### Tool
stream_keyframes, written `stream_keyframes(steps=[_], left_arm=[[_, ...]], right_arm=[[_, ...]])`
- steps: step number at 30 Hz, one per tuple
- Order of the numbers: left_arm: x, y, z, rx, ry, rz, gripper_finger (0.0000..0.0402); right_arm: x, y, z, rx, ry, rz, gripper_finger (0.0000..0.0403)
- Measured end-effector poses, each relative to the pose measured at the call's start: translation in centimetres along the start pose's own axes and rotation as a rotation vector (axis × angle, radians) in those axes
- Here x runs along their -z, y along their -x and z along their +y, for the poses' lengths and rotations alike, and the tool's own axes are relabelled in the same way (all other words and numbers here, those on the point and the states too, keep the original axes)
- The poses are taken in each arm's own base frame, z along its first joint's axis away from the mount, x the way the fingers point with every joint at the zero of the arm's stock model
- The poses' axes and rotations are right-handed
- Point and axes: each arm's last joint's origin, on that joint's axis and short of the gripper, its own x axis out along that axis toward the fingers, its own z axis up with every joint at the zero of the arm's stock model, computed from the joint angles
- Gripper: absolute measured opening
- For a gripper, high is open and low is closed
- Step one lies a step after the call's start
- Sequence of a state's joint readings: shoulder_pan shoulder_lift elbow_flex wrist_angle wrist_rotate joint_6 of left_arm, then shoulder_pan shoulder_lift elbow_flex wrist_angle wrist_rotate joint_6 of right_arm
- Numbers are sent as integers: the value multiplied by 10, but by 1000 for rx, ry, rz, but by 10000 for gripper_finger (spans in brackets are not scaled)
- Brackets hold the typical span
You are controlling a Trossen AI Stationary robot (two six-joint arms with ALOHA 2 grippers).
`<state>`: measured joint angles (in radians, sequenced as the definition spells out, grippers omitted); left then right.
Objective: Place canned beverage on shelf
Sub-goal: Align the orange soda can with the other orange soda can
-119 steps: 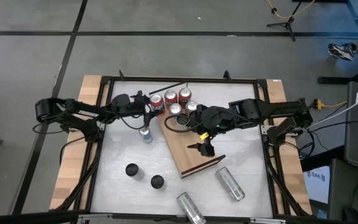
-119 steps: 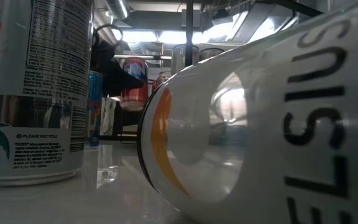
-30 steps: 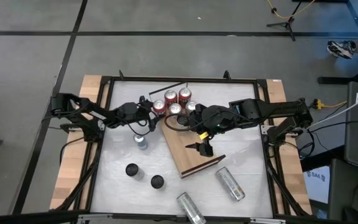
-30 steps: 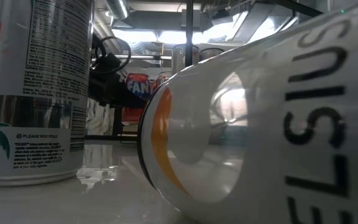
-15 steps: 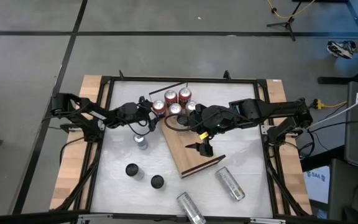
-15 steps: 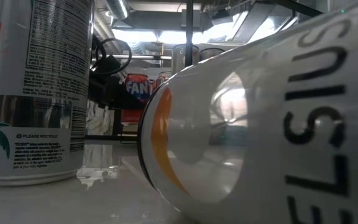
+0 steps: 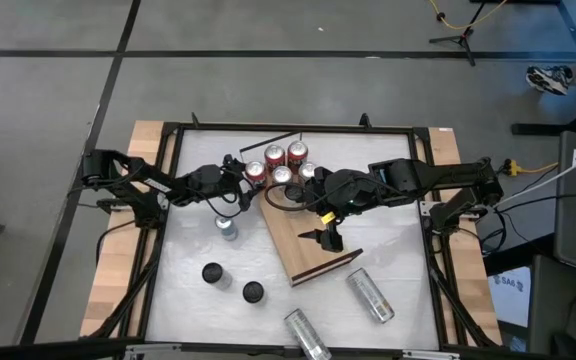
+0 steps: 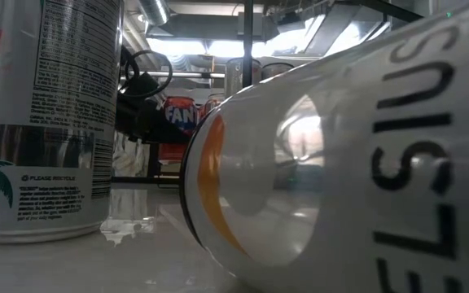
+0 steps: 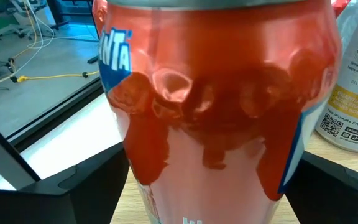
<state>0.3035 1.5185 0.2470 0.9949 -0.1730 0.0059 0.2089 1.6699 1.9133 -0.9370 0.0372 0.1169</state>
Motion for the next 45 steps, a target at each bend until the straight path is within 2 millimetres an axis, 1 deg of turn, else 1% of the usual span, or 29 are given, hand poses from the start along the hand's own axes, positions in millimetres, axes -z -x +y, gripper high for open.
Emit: stream_keyframes(steps=[10,33,45], left_arm=[[-2,1,0,1,4,-9,376],[-26,13,1,37,22,-127,376],[-31,15,2,30,23,-175,376]], right_arm=[[0,0,0,0,0,0,392],[0,0,0,0,0,1,392],[0,0,0,0,0,0,392]])
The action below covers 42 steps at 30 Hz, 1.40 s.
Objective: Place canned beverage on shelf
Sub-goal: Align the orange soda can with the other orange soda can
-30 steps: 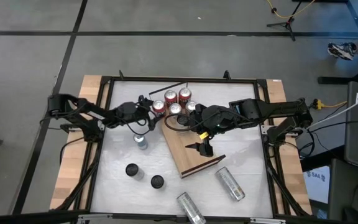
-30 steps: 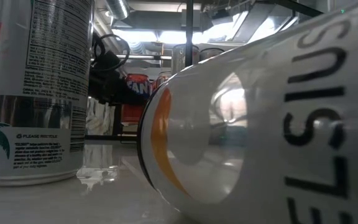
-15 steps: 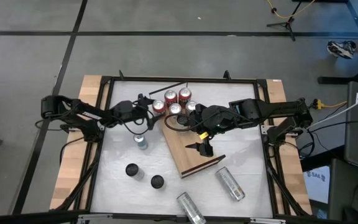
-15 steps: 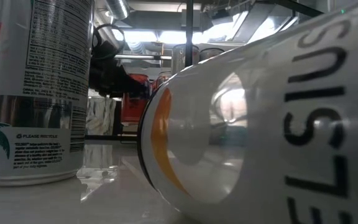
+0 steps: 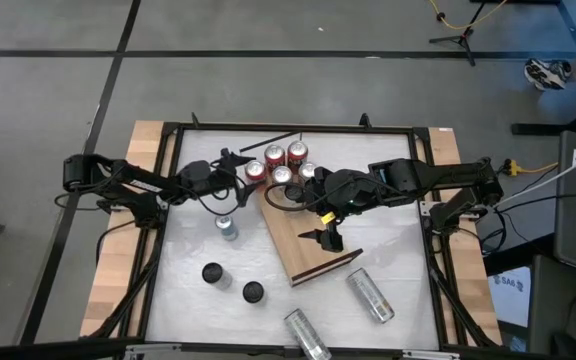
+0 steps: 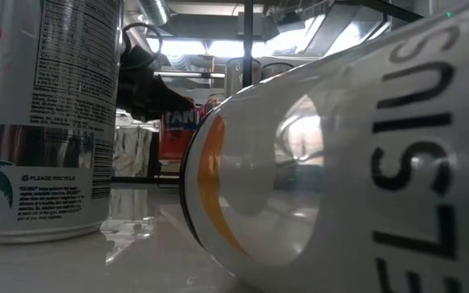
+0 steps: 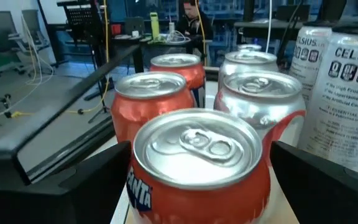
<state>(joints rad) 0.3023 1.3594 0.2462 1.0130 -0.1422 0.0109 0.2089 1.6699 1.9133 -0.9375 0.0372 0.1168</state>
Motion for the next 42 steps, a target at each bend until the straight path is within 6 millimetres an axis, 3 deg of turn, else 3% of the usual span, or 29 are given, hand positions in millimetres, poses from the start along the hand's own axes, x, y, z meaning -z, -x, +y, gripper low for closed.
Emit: stream_keyframes(steps=[22,33,42], left_arm=[[-24,3,2,-33,36,-243,376],[-54,22,4,-32,63,-403,376],[-69,35,-4,49,130,-488,376]], right_arm=[[0,0,0,0,45,0,392],[-1,0,-6,158,68,-18,392],[-2,0,-10,175,63,-17,392]])
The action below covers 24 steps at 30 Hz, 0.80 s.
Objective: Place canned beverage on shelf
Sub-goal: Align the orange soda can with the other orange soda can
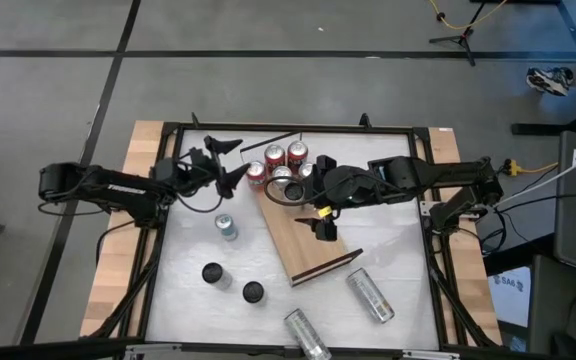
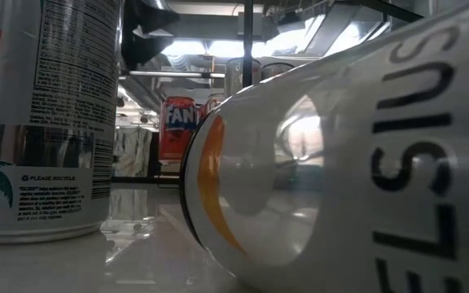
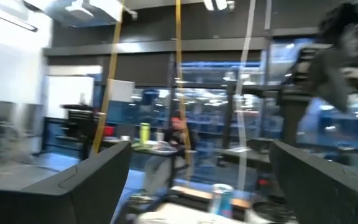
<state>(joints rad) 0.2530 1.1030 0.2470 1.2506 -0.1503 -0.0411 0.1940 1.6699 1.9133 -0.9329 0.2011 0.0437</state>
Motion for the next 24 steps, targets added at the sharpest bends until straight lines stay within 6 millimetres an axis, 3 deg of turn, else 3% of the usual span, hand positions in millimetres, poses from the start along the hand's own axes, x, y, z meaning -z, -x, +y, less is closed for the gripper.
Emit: stream_keyframes(steps=[4,8,13,19,24], left_arm=[[0,1,-7,87,68,5,376],[-1,1,-14,60,108,6,376],[-18,-21,-26,90,121,15,376],[-33,-64,-35,41,23,434,376],[-56,-81,-27,-14,-80,702,376]], right_arm=[[0,0,0,0,0,0,392],[0,0,0,0,0,0,392],[0,0,0,0,0,0,392],[0,0,0,-2,1,1,392],[0,0,1,-11,1,2,392]])
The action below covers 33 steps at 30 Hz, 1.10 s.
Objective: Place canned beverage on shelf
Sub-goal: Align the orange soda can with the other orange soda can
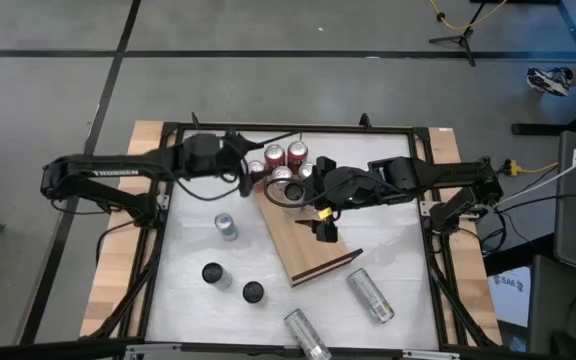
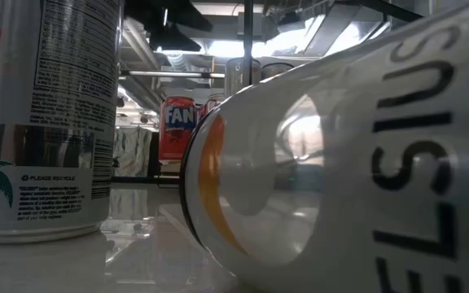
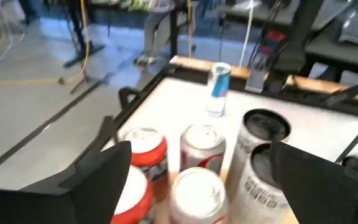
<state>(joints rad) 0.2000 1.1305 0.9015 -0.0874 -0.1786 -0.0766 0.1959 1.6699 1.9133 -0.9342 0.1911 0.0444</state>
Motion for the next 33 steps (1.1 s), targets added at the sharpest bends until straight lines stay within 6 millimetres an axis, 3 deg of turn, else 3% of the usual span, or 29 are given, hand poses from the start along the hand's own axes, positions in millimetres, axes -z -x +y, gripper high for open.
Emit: stream_keyframes(steps=[7,14,26,33], left_arm=[[-18,10,22,-97,82,141,376],[1,4,34,-166,194,319,376],[25,-30,27,-177,204,461,376],[29,-34,27,-187,201,484,376]], right_arm=[[0,0,0,0,0,5,392],[2,-3,0,0,0,9,392],[13,-15,2,3,10,67,392],[13,-15,2,3,10,67,392]])
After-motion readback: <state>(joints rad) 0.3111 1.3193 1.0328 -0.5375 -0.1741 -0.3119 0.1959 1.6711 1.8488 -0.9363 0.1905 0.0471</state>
